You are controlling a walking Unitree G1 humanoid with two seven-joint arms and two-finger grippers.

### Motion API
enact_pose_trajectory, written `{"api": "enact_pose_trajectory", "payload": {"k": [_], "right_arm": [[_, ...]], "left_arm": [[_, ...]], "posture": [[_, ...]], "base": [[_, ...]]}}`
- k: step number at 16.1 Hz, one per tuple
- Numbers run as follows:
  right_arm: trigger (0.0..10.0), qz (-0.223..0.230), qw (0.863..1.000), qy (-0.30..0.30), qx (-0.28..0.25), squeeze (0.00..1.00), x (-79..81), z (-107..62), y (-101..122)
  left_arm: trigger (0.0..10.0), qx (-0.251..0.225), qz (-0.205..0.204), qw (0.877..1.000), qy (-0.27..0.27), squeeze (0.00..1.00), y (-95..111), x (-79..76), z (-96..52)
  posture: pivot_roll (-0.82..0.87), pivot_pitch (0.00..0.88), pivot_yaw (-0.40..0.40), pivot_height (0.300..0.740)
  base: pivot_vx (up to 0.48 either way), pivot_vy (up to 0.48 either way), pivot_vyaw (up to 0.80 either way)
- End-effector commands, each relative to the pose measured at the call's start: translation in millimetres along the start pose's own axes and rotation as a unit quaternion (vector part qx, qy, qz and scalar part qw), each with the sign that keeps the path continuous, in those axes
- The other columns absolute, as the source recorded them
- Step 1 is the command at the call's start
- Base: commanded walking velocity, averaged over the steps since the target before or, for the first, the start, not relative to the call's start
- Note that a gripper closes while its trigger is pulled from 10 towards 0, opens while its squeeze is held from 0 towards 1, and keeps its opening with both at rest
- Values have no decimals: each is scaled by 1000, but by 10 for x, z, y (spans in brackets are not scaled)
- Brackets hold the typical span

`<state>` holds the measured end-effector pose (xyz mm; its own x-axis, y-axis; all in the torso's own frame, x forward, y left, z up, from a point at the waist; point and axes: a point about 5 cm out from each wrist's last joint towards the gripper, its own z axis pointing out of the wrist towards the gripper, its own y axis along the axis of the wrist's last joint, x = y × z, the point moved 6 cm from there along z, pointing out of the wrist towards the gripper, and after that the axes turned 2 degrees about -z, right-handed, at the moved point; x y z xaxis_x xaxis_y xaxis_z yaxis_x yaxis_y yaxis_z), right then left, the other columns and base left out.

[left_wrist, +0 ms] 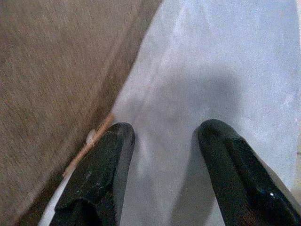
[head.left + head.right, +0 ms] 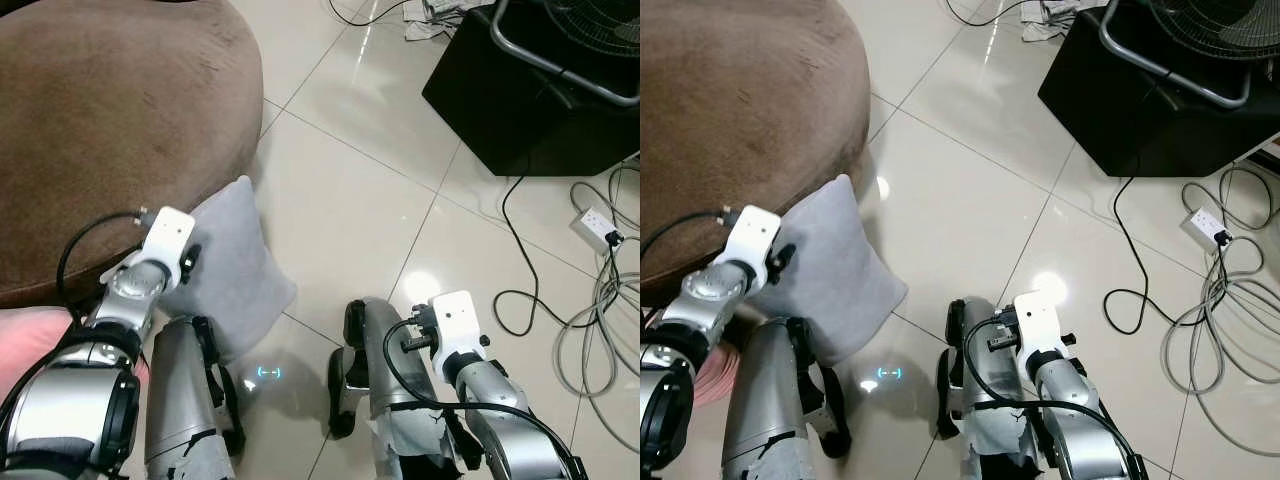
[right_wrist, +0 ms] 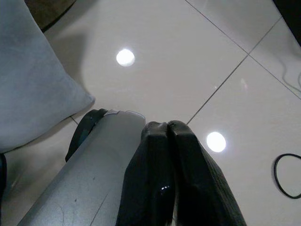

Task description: Move the pillow to the sofa from floor

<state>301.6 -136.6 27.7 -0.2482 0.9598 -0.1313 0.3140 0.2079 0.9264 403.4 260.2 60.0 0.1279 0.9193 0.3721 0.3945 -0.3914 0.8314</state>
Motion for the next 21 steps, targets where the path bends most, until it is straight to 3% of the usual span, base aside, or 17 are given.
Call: {"api": "enact_pose_trajectory", "payload": {"k": [1,10,14,19,21], "right_arm": [[10000,0,1000,-9,14,0,-69,-51,-98],[10000,0,1000,-8,14,0,-52,-57,-106],[10000,0,1000,-9,16,0,-49,-52,-117],[10000,3,1000,-9,19,0,-32,-57,-140],[10000,3,1000,-9,18,0,-31,-55,-136]], "left_arm": [[10000,33,6,999,-20,1000,-217,-102,-26],[10000,47,13,999,-24,1000,-346,-117,-58],[10000,41,21,999,-10,1000,-332,4,-77],[10000,56,0,998,24,1000,-504,217,-165],[10000,65,1,998,26,1000,-578,220,-188]], "posture": [[-213,352,-155,560],[-215,347,-158,560],[-212,348,-148,560],[-209,354,-144,560],[-211,357,-143,560]], "base": [[0,0,0],[0,0,0],[0,0,0],[0,0,0],[0,0,0]]}}
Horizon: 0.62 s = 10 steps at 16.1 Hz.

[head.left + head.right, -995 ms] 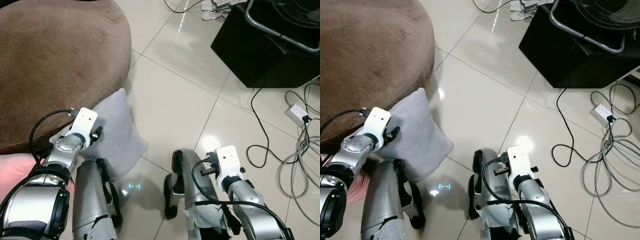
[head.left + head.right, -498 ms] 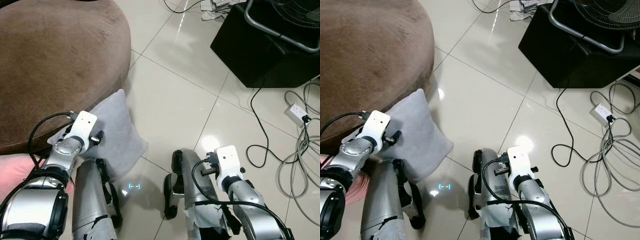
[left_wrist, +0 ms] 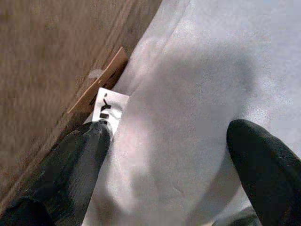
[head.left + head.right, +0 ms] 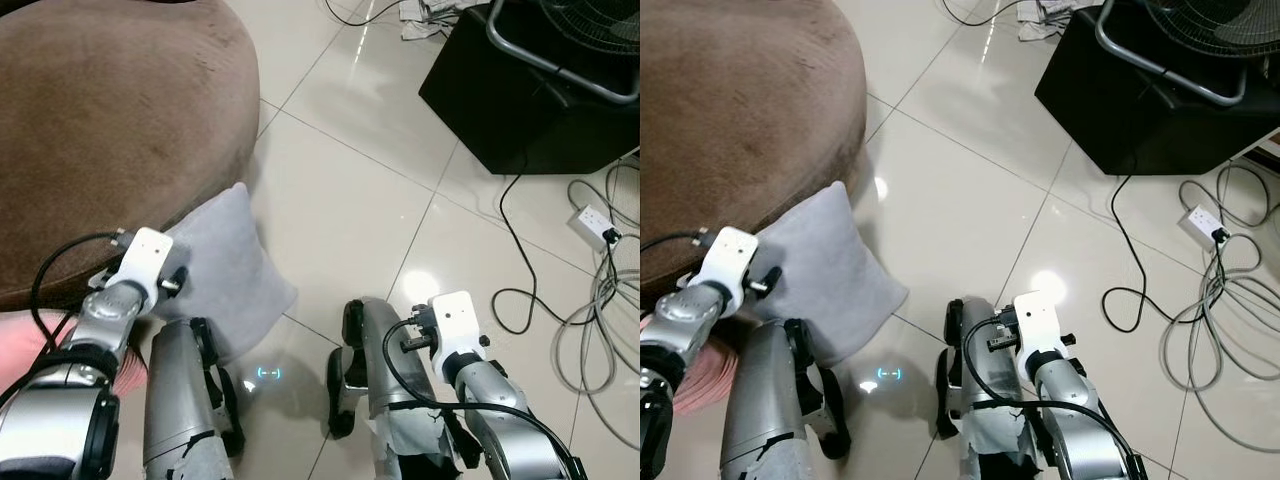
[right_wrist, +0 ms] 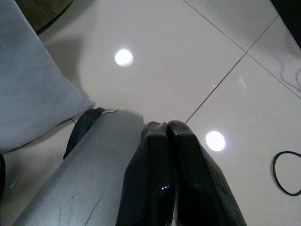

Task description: Move the pillow to the sofa from floor

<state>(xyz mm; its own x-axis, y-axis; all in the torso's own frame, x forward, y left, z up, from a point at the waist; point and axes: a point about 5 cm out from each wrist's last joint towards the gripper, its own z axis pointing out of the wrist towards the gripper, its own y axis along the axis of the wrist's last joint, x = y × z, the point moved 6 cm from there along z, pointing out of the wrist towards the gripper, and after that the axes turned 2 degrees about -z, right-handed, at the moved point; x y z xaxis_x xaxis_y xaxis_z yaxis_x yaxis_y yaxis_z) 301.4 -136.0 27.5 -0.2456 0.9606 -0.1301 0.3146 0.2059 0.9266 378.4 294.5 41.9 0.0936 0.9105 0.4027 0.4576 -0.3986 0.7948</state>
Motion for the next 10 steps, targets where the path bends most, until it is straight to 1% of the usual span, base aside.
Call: {"api": "enact_pose_trajectory", "payload": {"k": [1,3,4,5,7,10], "right_arm": [[10000,2,1000,-8,18,0,-40,-53,-131],[10000,2,1000,-8,19,0,-38,-55,-137],[10000,2,1000,-8,19,0,-39,-59,-138],[10000,3,1000,-8,19,0,-43,-60,-138],[10000,2,1000,-10,20,0,-48,-67,-143],[10000,2,1000,-12,20,0,-57,-72,-142]], "left_arm": [[10000,48,3,999,2,1000,-330,-22,-61],[10000,66,13,998,-5,1000,-427,-91,-73],[10000,69,14,997,-13,0,-438,-146,-68],[10000,68,17,997,-18,0,-432,-182,-62],[10000,60,27,997,-32,0,-363,-334,-25],[10000,52,30,997,-53,0,-313,-486,-3]], "posture": [[-210,358,-142,560],[-212,359,-143,560],[-215,359,-145,560],[-215,359,-146,560],[-222,359,-147,560],[-224,361,-145,560]], "base": [[0,0,0],[0,0,0],[0,0,0],[0,0,0],[0,0,0],[0,0,0]]}}
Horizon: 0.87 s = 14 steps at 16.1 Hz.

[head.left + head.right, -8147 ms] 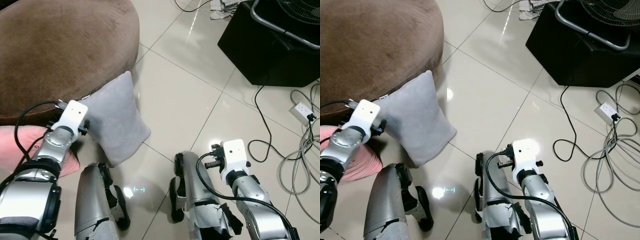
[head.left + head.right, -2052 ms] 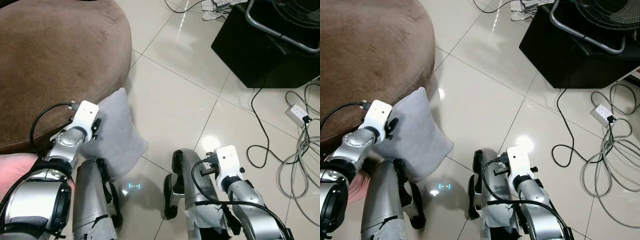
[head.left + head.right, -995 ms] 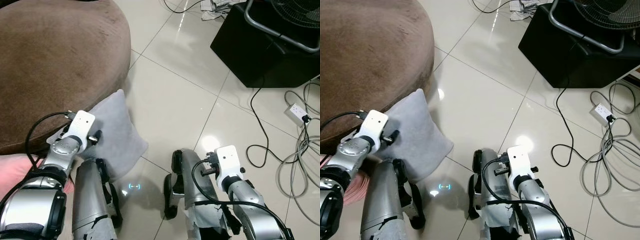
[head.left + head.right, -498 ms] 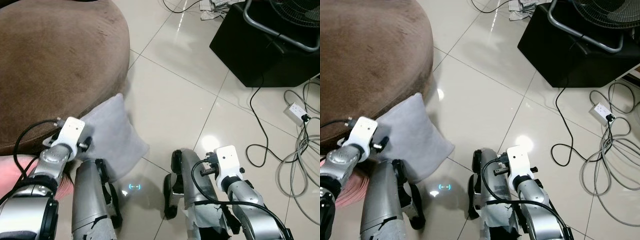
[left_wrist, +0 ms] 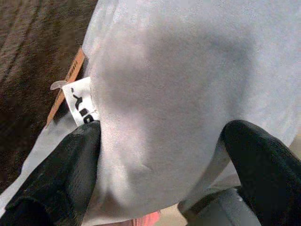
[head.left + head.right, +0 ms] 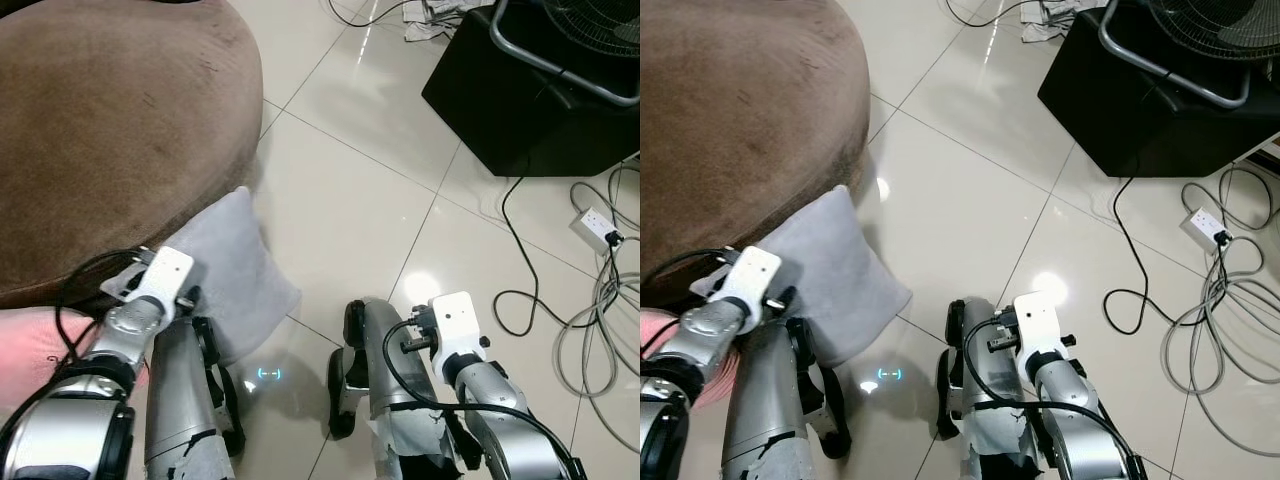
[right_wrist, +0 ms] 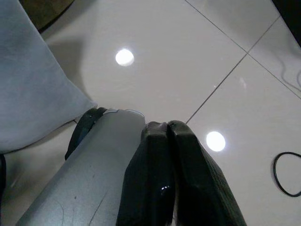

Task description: Move the pillow to the sofa from floor

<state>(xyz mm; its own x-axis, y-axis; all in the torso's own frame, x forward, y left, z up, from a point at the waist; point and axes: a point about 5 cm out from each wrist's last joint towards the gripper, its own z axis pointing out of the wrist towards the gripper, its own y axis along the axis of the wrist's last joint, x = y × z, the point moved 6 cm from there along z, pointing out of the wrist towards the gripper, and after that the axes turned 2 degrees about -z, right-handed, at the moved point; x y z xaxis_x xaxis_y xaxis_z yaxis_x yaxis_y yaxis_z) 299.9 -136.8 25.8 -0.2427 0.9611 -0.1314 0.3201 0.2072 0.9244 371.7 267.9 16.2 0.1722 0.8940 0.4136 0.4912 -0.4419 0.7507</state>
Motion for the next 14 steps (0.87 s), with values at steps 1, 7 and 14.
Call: {"api": "enact_pose_trajectory", "payload": {"k": [1,7,14], "right_arm": [[10000,2,1000,-10,17,0,-55,-62,-121],[10000,4,1000,-13,17,0,-49,-117,-127],[10000,3,1000,-23,18,0,-117,-539,-176]], "left_arm": [[10000,28,3,999,-23,0,-178,-145,-14],[10000,41,18,998,-44,0,-298,-283,-32],[10000,55,53,996,-51,0,-410,-308,-60]], "posture": [[-224,361,-145,560],[-253,384,-144,560],[-360,465,-208,560]], "base": [[0,0,0],[0,0,0],[0,0,0]]}}
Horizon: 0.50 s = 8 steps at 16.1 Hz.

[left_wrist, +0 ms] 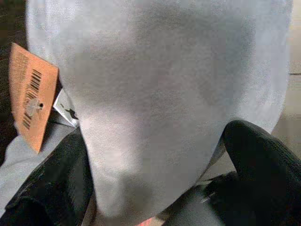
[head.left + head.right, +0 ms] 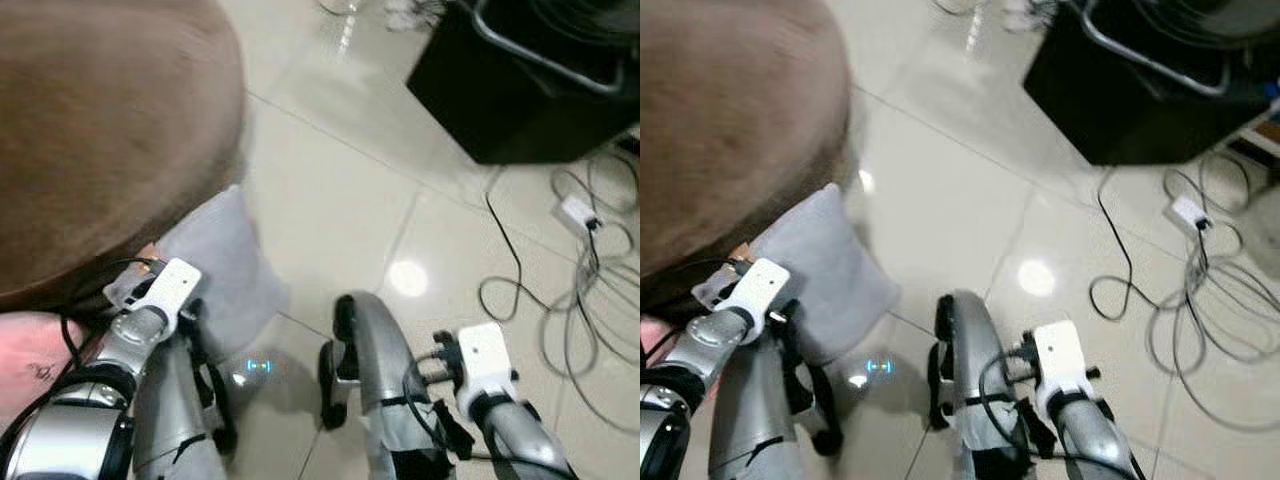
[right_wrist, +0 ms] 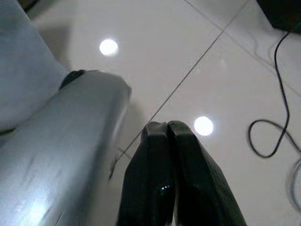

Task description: Move the pillow to the sofa from floor

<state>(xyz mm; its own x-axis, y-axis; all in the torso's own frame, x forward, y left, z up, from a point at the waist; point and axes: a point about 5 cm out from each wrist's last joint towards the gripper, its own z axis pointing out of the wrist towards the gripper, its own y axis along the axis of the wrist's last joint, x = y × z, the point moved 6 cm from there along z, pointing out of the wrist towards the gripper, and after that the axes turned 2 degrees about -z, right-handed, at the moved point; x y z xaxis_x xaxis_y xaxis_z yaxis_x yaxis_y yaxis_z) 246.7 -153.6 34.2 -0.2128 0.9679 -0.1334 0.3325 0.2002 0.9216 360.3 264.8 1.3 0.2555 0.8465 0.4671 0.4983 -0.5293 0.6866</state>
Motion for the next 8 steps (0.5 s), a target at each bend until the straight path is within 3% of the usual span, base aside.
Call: {"api": "enact_pose_trajectory", "payload": {"k": [1,5,8], "right_arm": [[10000,4,1000,-15,14,0,-108,-116,-72],[10000,14,1000,-16,15,0,-80,-260,-73],[10000,21,1000,-15,17,0,-27,-291,-54]], "left_arm": [[10000,40,2,999,-36,0,-277,-260,-30],[10000,38,23,998,-54,0,-266,-374,-22],[10000,22,20,998,-56,0,-119,-375,12]], "posture": [[-388,488,-222,560],[-410,500,-219,560],[-411,506,-214,560]], "base": [[0,0,0],[0,0,0],[0,0,0]]}}
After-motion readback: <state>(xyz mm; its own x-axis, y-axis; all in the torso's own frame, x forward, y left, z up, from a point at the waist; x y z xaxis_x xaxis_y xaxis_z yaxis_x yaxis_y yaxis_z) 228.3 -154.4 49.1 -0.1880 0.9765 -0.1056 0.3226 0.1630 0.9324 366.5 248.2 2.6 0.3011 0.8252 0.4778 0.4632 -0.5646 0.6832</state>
